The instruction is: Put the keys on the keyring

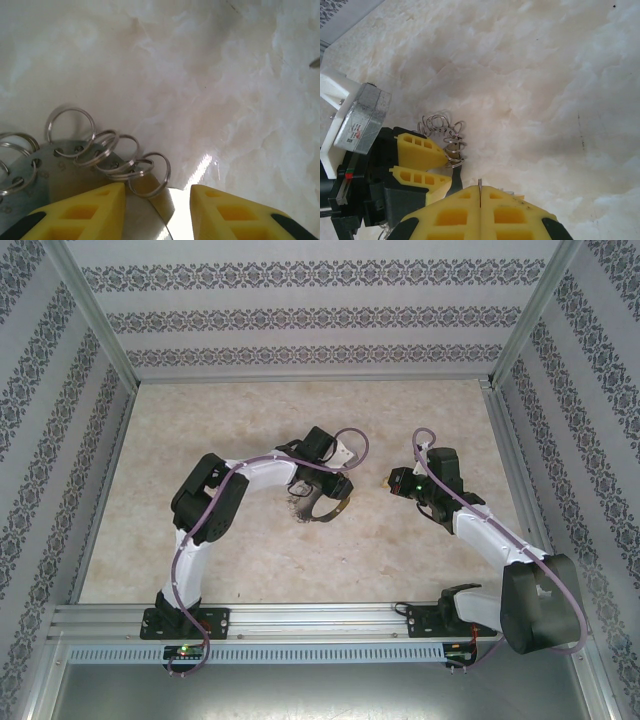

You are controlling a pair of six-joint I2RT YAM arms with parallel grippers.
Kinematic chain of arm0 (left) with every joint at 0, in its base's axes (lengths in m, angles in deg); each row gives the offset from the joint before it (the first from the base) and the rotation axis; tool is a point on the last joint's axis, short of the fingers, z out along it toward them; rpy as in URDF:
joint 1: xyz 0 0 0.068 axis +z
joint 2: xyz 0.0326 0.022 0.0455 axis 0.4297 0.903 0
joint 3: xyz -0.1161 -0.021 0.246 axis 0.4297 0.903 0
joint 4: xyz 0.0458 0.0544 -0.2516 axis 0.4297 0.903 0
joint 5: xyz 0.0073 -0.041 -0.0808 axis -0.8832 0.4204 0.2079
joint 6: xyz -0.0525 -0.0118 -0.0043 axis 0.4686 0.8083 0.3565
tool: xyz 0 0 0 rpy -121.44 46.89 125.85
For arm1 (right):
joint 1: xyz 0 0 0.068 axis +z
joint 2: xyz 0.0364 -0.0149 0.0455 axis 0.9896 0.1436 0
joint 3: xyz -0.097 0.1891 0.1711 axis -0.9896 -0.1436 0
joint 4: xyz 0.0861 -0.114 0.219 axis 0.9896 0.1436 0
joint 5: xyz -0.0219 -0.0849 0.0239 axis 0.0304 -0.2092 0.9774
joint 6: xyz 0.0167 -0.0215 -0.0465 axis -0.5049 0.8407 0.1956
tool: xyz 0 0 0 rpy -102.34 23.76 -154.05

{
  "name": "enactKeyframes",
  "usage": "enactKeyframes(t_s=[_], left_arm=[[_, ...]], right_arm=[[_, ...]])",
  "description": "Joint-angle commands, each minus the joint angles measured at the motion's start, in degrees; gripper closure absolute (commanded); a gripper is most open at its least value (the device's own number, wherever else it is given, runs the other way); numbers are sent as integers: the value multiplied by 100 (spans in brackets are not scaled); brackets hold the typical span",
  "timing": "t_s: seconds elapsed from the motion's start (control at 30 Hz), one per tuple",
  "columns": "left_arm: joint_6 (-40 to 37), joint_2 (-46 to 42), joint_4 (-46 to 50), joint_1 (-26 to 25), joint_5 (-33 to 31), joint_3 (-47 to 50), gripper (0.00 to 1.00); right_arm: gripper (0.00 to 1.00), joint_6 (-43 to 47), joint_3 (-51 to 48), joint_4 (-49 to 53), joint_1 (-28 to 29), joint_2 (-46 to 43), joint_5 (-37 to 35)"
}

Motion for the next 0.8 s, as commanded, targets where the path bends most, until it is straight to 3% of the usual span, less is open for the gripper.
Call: enactKeyframes(t_s=[0.0,0.77], left_arm=[[-105,83,-263,57,-161,-153,61],[-38,130,-540,17,-247,8,71]], right_arm=[[100,154,162,-40,-58,27,66],[100,169,162,-33,-53,78,44]])
